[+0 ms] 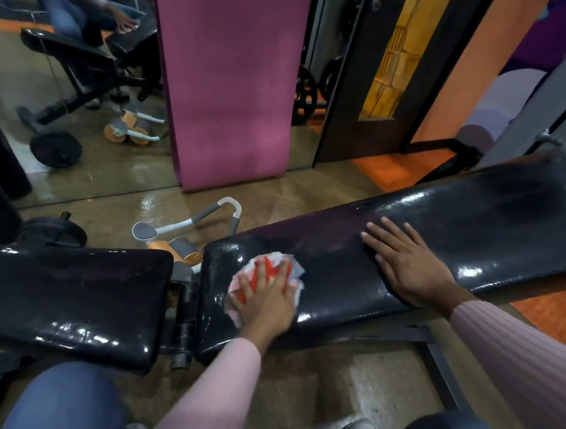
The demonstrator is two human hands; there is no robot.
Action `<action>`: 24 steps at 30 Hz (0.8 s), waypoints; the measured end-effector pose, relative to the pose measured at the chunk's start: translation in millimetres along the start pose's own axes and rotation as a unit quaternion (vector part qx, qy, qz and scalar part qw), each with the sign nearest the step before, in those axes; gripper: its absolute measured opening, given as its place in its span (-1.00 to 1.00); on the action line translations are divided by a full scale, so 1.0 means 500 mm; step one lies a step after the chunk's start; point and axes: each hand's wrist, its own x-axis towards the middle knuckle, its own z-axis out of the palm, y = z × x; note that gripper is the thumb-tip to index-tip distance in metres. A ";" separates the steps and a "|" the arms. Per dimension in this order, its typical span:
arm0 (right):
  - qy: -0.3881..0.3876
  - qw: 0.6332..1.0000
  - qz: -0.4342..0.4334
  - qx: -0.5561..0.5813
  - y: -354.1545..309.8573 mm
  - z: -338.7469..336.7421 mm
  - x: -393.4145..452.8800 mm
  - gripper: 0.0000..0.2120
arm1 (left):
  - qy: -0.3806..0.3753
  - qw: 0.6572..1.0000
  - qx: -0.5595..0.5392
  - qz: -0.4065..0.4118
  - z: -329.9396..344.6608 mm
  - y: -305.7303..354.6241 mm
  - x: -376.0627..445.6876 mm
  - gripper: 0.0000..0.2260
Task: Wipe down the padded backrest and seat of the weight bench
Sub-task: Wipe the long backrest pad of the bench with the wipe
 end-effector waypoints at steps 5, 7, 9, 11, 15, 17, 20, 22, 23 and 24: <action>0.000 1.000 0.003 -0.005 0.004 0.007 0.003 -0.50 | 0.046 0.996 0.007 -0.072 0.014 -0.076 -0.045 -0.55; -0.003 1.000 -0.001 -0.009 0.006 0.009 0.004 -0.50 | 0.044 0.998 0.037 -0.034 0.038 -0.044 -0.080 -0.55; -0.005 1.000 -0.002 -0.011 0.006 0.010 0.003 -0.50 | 0.033 0.998 0.055 -0.002 0.046 -0.007 -0.083 -0.55; -0.003 1.000 -0.001 -0.013 0.005 0.010 0.000 -0.50 | 0.025 0.998 0.050 0.003 0.029 0.003 -0.054 -0.57; 0.005 1.000 0.000 -0.008 0.004 0.008 -0.001 -0.51 | 0.024 0.999 0.017 -0.031 -0.003 -0.069 0.008 -0.57; 0.007 1.000 0.002 -0.009 0.004 0.008 -0.001 -0.51 | 0.033 0.997 0.001 -0.075 -0.008 -0.105 0.001 -0.57; 0.016 1.000 0.000 -0.008 0.005 0.011 0.001 -0.51 | 0.045 0.992 -0.027 -0.118 0.011 -0.118 -0.056 -0.57; 0.023 1.000 -0.002 -0.004 0.005 0.013 0.001 -0.52 | 0.042 0.994 -0.007 -0.103 0.035 -0.090 -0.099 -0.57; 0.025 1.000 -0.002 -0.004 0.005 0.013 0.002 -0.52 | 0.044 0.995 0.009 -0.088 0.046 -0.073 -0.111 -0.57; 0.026 1.000 -0.004 -0.005 0.005 0.013 0.002 -0.52 | 0.044 0.996 0.018 -0.074 0.052 -0.057 -0.114 -0.57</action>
